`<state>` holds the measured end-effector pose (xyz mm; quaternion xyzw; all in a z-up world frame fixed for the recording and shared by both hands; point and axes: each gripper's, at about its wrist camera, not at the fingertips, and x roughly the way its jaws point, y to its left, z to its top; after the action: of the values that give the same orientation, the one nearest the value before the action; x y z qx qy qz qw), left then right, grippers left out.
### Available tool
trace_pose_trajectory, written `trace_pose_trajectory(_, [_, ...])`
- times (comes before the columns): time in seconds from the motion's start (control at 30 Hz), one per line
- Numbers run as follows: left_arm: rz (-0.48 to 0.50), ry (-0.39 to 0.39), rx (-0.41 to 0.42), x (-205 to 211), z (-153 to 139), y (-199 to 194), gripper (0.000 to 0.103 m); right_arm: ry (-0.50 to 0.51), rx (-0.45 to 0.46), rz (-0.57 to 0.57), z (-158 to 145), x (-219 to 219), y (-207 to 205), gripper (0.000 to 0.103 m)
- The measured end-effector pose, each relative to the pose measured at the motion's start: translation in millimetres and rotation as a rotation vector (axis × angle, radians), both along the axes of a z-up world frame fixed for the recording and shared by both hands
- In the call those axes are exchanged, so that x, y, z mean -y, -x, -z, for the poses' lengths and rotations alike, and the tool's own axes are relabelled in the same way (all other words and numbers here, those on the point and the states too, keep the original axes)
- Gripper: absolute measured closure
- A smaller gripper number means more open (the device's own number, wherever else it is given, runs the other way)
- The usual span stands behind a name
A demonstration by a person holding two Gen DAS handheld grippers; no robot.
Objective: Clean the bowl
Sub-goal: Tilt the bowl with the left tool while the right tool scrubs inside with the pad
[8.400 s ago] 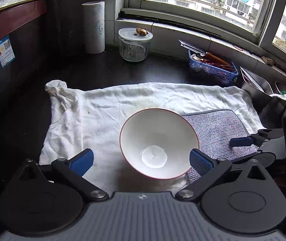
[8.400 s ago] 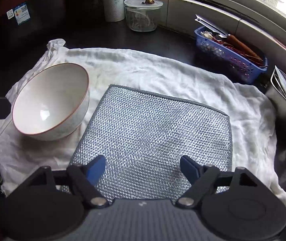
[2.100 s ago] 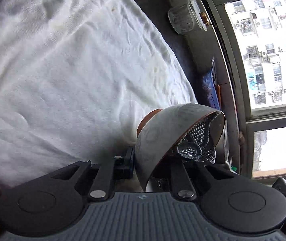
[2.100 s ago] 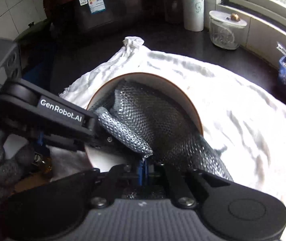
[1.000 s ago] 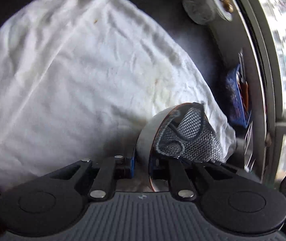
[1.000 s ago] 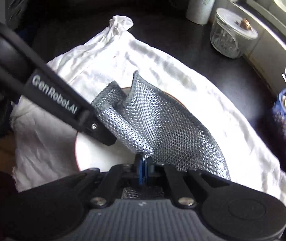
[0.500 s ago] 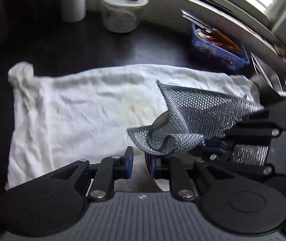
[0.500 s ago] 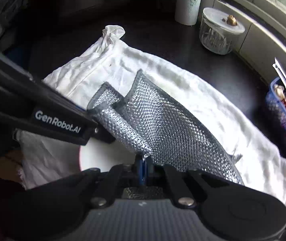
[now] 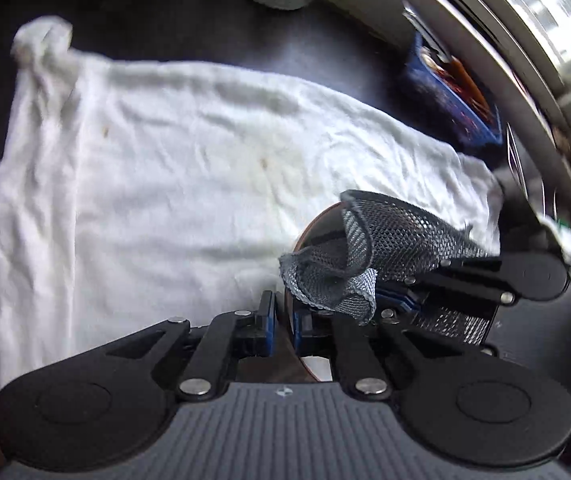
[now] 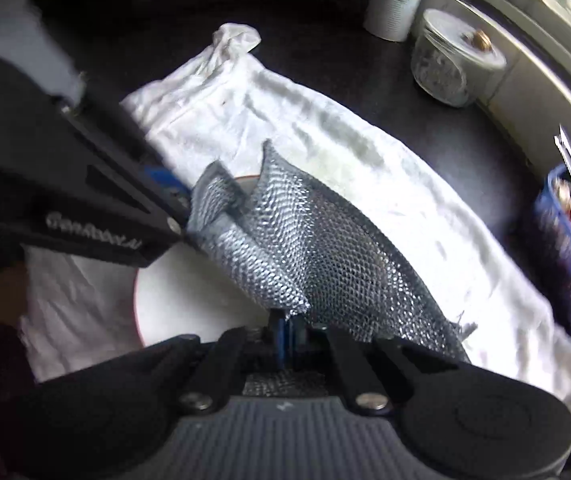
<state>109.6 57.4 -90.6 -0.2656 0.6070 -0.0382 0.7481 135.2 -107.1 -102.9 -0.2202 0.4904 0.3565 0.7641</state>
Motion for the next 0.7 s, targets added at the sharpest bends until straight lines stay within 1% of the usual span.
trace_pose_trajectory(0.07, [-0.106,0.07,-0.061,-9,7,6,0.095,-0.053,-0.042,0.064,-1,3,-5,0.1])
trace_pose_trajectory(0.1, [-0.172,0.117,-0.096,-15,12,11,0.094,-0.077,-0.062,0.088,-1,4,-7,0.1])
trace_pose_trajectory(0.2, [-0.312,0.23,-0.157,-27,25,22,0.091,-0.16,-0.135,0.158,-3,13,-10,0.1])
trace_pose_trajectory(0.23, [-0.334,0.251,-0.17,-28,27,25,0.091,-0.177,-0.151,0.172,-4,15,-9,0.1])
trace_pose_trajectory(0.3, [-0.333,0.25,-0.16,-27,26,27,0.091,-0.209,-0.183,0.203,-6,17,-7,0.1])
trace_pose_trajectory(0.33, [-0.306,0.232,-0.144,-24,24,26,0.091,-0.224,-0.198,0.214,-7,18,-6,0.1])
trace_pose_trajectory(0.37, [-0.256,0.202,-0.123,-20,21,23,0.091,-0.233,-0.21,0.218,-8,18,-4,0.1])
trace_pose_trajectory(0.43, [-0.114,0.097,-0.06,-6,11,17,0.091,-0.235,-0.218,0.188,-8,15,0,0.1])
trace_pose_trajectory(0.47, [-0.021,0.018,-0.013,4,4,14,0.091,-0.214,-0.205,0.158,-8,12,3,0.101])
trace_pose_trajectory(0.5, [0.095,-0.102,0.058,17,-4,11,0.091,-0.169,-0.167,0.114,-8,6,7,0.1])
trace_pose_trajectory(0.53, [0.165,-0.184,0.108,25,-9,10,0.09,-0.125,-0.124,0.078,-8,1,10,0.1])
trace_pose_trajectory(0.57, [0.246,-0.251,0.152,34,-13,9,0.09,-0.088,-0.081,0.044,-9,-2,12,0.1])
trace_pose_trajectory(0.6, [0.339,-0.327,0.202,43,-17,8,0.09,-0.044,-0.029,0.0,-12,-6,15,0.1])
trace_pose_trajectory(0.63, [0.407,-0.379,0.235,49,-19,7,0.09,-0.013,0.003,-0.027,-13,-7,17,0.1])
trace_pose_trajectory(0.7, [0.528,-0.436,0.271,60,-20,4,0.09,0.06,0.075,-0.105,-16,-13,21,0.1])
